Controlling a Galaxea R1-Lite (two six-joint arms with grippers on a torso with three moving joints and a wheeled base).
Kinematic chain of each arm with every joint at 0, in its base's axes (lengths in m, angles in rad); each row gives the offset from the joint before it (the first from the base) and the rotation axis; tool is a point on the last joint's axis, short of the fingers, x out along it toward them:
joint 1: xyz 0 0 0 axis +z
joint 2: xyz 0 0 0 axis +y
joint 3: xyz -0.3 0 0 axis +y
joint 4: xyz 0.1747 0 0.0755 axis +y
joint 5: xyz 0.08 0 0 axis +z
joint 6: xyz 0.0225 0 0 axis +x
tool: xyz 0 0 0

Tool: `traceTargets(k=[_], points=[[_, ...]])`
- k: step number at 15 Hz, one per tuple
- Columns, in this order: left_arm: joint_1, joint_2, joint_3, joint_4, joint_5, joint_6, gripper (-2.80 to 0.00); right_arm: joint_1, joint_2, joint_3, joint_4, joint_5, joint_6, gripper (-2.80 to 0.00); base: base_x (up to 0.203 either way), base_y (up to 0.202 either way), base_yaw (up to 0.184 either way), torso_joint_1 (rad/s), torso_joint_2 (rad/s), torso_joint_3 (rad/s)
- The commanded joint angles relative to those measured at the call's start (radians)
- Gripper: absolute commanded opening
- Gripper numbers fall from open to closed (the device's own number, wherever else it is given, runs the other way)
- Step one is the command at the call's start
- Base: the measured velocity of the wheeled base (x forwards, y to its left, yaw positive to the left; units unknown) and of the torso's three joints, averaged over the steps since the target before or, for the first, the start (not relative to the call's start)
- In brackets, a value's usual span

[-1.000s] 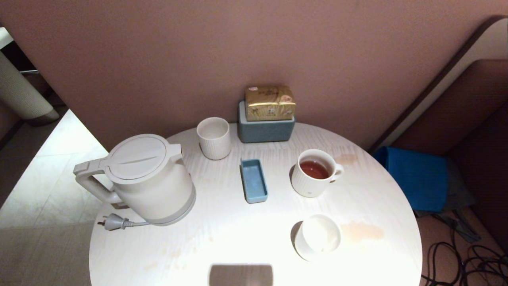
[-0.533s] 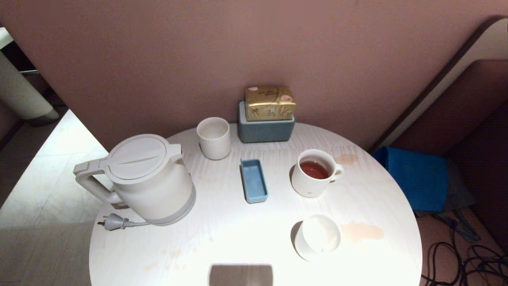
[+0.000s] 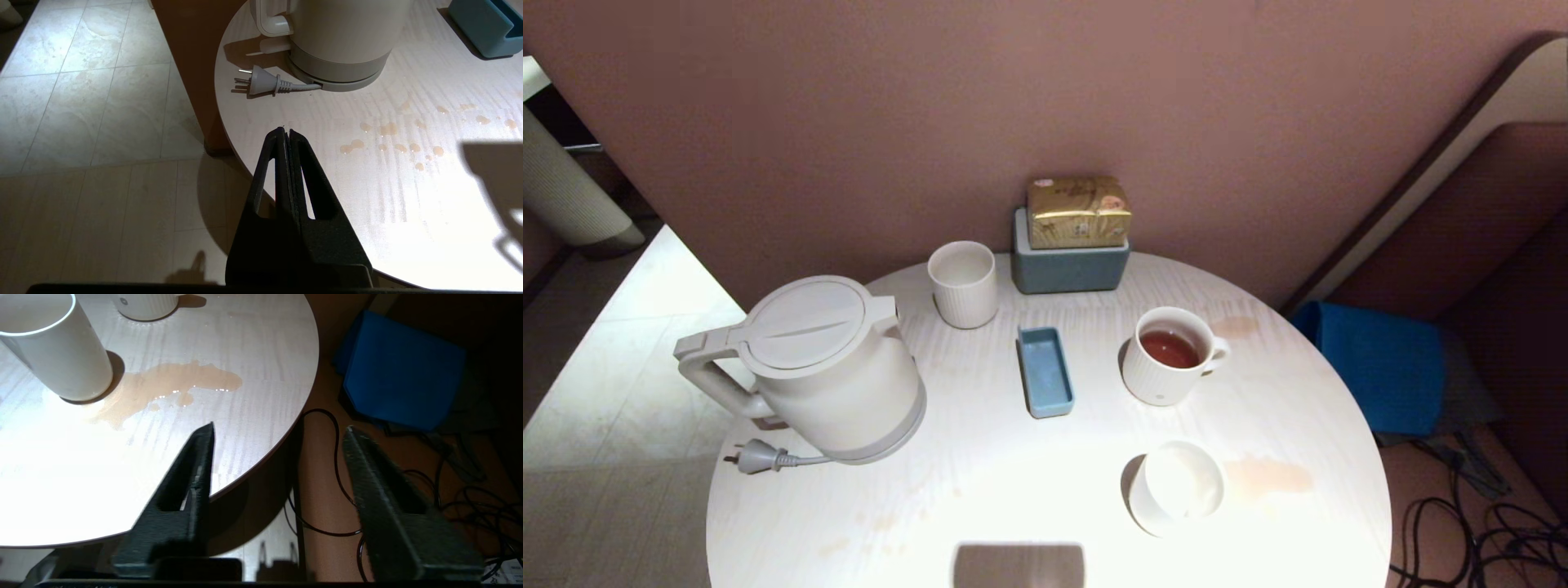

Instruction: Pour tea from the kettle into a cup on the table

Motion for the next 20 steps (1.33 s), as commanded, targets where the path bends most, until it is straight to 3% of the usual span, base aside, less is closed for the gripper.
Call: traceTargets(k=[1, 11, 20], points=[[0.000, 0.001, 0.000, 0.000, 0.000, 0.000, -2.80, 0.000, 0.001, 0.000, 0.000, 0.001, -0.001, -2.80, 0.000, 0.000, 0.000, 0.000, 0.00, 0.000], [0.000, 0.001, 0.000, 0.000, 0.000, 0.000, -2.80, 0.000, 0.001, 0.000, 0.000, 0.001, -0.002, -2.80, 0.000, 0.000, 0.000, 0.000, 0.00, 0.006], [0.000, 0.001, 0.000, 0.000, 0.000, 0.000, -2.80, 0.000, 0.001, 0.000, 0.000, 0.001, 0.004, -2.80, 0.000, 0.000, 0.000, 0.004, 0.00, 0.181]])
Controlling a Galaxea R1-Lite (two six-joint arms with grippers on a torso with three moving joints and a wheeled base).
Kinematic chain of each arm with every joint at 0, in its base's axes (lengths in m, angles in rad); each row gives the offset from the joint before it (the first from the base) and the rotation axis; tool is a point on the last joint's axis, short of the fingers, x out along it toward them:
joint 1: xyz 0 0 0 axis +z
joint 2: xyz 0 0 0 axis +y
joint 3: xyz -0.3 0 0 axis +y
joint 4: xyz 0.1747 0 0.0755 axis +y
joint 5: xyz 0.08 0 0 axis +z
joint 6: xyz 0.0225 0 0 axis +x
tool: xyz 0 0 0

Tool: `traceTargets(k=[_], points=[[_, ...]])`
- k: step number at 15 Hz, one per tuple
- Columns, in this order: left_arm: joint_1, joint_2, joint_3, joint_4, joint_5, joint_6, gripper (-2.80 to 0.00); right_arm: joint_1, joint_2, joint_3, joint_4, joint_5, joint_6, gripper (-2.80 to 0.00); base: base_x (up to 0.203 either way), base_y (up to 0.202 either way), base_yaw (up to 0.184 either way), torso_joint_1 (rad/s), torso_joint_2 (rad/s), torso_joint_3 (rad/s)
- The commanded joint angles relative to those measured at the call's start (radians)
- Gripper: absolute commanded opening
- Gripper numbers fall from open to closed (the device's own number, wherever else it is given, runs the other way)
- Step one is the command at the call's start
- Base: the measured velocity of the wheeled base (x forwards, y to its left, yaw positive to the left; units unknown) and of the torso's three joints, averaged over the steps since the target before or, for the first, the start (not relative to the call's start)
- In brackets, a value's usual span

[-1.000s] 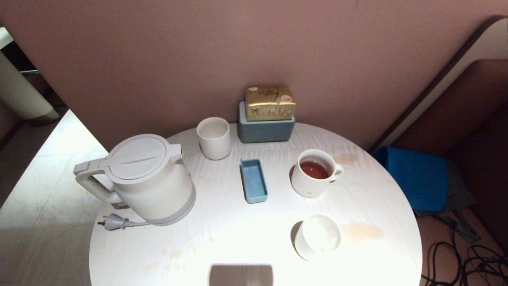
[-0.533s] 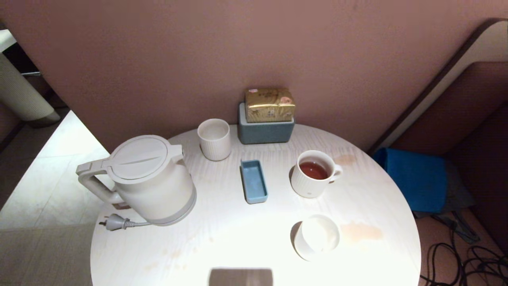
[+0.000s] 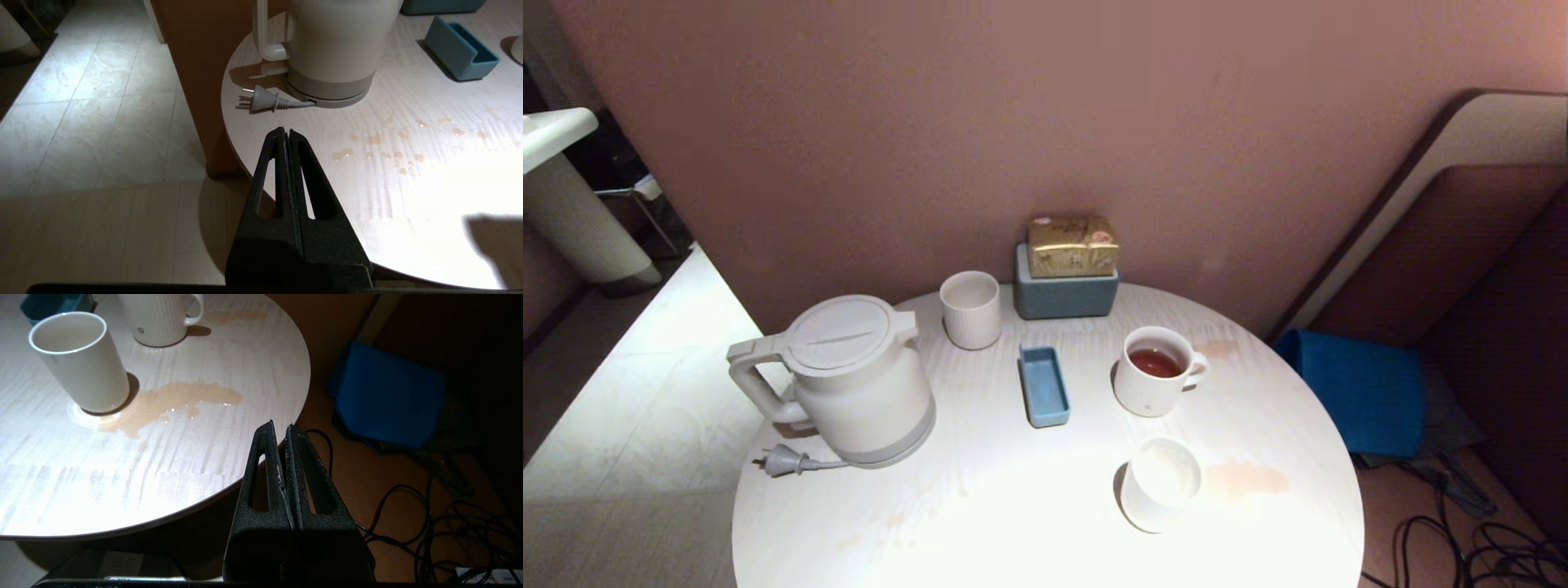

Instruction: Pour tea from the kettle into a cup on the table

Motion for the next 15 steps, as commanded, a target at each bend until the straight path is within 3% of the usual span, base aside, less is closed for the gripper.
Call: traceTargets(k=[1, 15], points=[[0.000, 0.001, 0.000, -0.001, 0.000, 0.000, -2.80, 0.000, 0.001, 0.000, 0.000, 0.001, 0.000, -2.80, 0.000, 0.000, 0.000, 0.001, 0.01, 0.196], [0.000, 0.001, 0.000, -0.001, 0.000, 0.000, -2.80, 0.000, 0.001, 0.000, -0.001, -0.001, 0.009, -2.80, 0.000, 0.000, 0.000, 0.003, 0.00, 0.201]])
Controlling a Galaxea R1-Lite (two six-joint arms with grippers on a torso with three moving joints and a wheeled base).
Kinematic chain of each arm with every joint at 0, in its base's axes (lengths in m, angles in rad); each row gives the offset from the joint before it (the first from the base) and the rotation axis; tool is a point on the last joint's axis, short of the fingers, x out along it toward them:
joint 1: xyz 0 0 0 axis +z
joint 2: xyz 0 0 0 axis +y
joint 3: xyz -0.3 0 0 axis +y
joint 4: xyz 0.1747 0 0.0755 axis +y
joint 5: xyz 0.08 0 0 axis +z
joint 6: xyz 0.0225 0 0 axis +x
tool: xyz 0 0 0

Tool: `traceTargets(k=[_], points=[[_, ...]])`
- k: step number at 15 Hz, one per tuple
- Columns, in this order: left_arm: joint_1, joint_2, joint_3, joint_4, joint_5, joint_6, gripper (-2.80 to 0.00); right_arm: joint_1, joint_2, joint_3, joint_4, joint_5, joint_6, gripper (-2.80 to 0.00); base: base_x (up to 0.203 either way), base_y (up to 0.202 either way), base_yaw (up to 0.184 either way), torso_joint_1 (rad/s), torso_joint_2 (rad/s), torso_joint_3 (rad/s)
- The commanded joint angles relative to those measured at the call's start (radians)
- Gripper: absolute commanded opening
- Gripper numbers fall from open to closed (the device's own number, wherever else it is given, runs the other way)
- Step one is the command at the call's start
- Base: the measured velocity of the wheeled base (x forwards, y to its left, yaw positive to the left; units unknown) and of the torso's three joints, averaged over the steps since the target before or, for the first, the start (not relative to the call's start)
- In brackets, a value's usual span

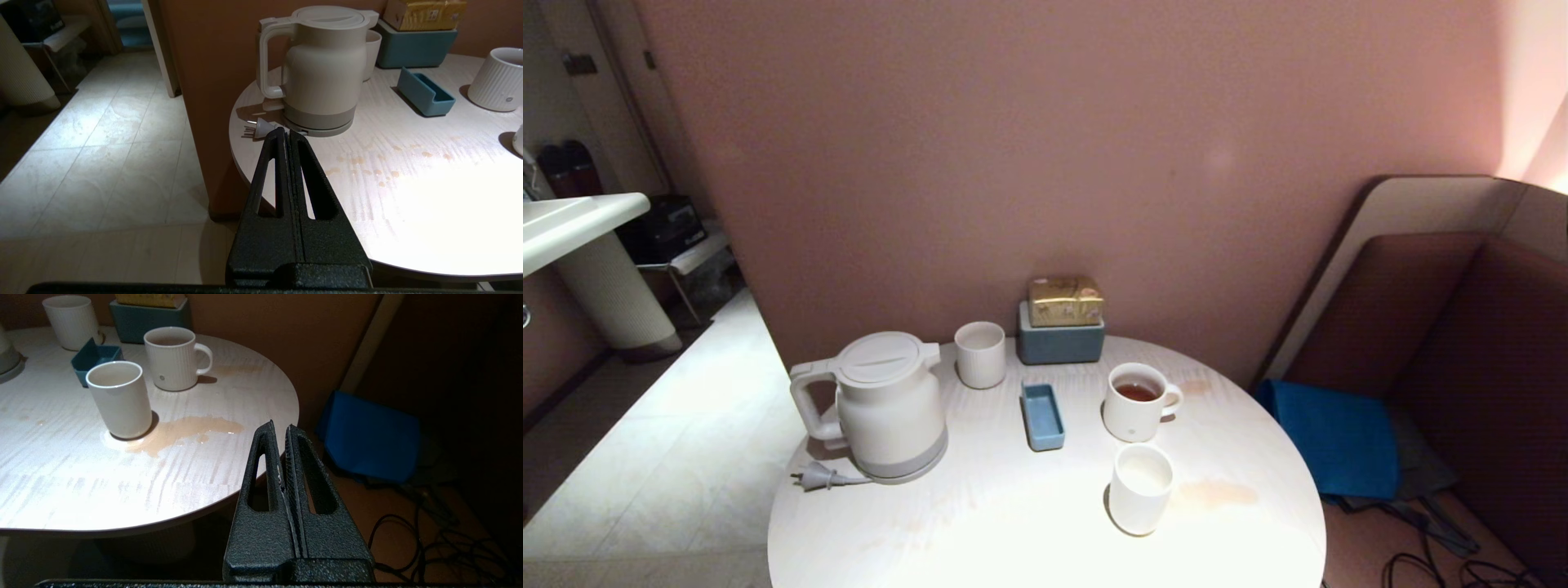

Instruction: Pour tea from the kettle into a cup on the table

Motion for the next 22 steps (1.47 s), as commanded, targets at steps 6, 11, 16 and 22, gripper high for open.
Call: traceTargets(k=[6, 11, 16, 22], points=[[0.000, 0.001, 0.000, 0.000, 0.000, -0.001, -2.80, 0.000, 0.001, 0.000, -0.001, 0.001, -0.002, -2.80, 0.000, 0.000, 0.000, 0.002, 0.00, 0.160], [0.000, 0.001, 0.000, 0.000, 0.000, -0.001, -2.80, 0.000, 0.001, 0.000, -0.001, 0.001, -0.002, -2.80, 0.000, 0.000, 0.000, 0.001, 0.00, 0.007], [0.000, 0.001, 0.000, 0.000, 0.000, -0.001, -2.80, 0.000, 0.001, 0.000, -0.001, 0.001, -0.002, -2.80, 0.000, 0.000, 0.000, 0.000, 0.00, 0.000], [0.000, 0.001, 0.000, 0.000, 0.000, -0.001, -2.80, 0.000, 0.001, 0.000, 0.001, 0.001, 0.001, -2.80, 0.000, 0.000, 0.000, 0.000, 0.00, 0.000]])
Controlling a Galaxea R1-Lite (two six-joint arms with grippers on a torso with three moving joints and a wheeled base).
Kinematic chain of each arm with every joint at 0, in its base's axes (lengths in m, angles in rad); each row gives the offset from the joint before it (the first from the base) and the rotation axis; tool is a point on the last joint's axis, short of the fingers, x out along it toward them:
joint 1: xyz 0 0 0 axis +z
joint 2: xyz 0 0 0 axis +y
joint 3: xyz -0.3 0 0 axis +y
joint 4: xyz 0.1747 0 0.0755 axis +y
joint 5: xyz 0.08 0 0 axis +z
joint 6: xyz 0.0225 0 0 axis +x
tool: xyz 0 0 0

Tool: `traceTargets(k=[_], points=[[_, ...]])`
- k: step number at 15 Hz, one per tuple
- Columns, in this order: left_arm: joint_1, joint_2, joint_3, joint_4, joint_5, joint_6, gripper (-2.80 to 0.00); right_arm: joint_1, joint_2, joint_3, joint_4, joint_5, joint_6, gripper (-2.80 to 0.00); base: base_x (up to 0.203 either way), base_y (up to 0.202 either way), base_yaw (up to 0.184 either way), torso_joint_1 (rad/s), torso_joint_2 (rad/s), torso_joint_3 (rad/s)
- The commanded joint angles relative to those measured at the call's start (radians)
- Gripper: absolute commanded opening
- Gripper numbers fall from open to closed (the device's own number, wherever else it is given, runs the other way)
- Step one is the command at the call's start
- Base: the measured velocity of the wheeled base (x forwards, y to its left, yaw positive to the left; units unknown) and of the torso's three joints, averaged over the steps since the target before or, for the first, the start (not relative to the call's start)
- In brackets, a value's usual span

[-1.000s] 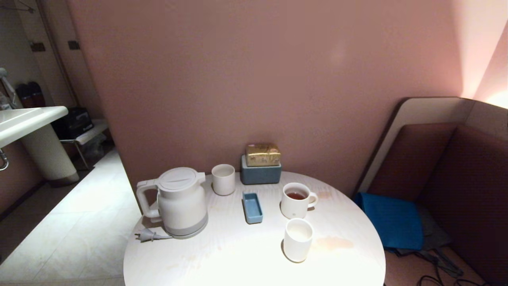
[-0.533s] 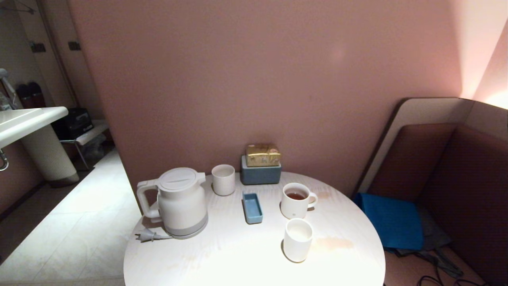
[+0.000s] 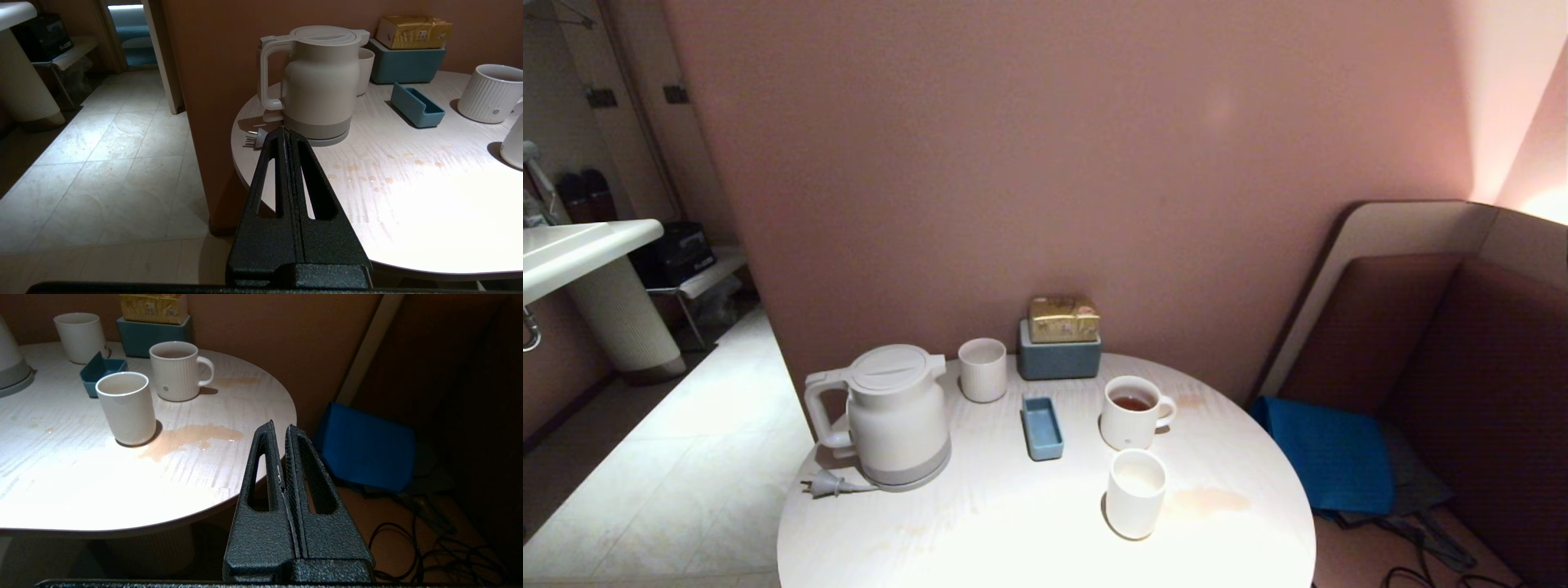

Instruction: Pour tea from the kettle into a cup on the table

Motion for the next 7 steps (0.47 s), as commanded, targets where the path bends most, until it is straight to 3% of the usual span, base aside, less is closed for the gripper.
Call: traceTargets(k=[1, 7], points=[[0.000, 0.000, 0.000, 0.000, 0.000, 0.000, -2.80, 0.000, 0.001, -0.001, 0.002, -0.001, -0.001, -2.80, 0.000, 0.000, 0.000, 0.000, 0.00, 0.000], [0.000, 0.000, 0.000, 0.000, 0.000, 0.000, -2.80, -0.003, 0.001, -0.002, 0.002, -0.002, -0.001, -2.80, 0.000, 0.000, 0.000, 0.000, 0.00, 0.000]])
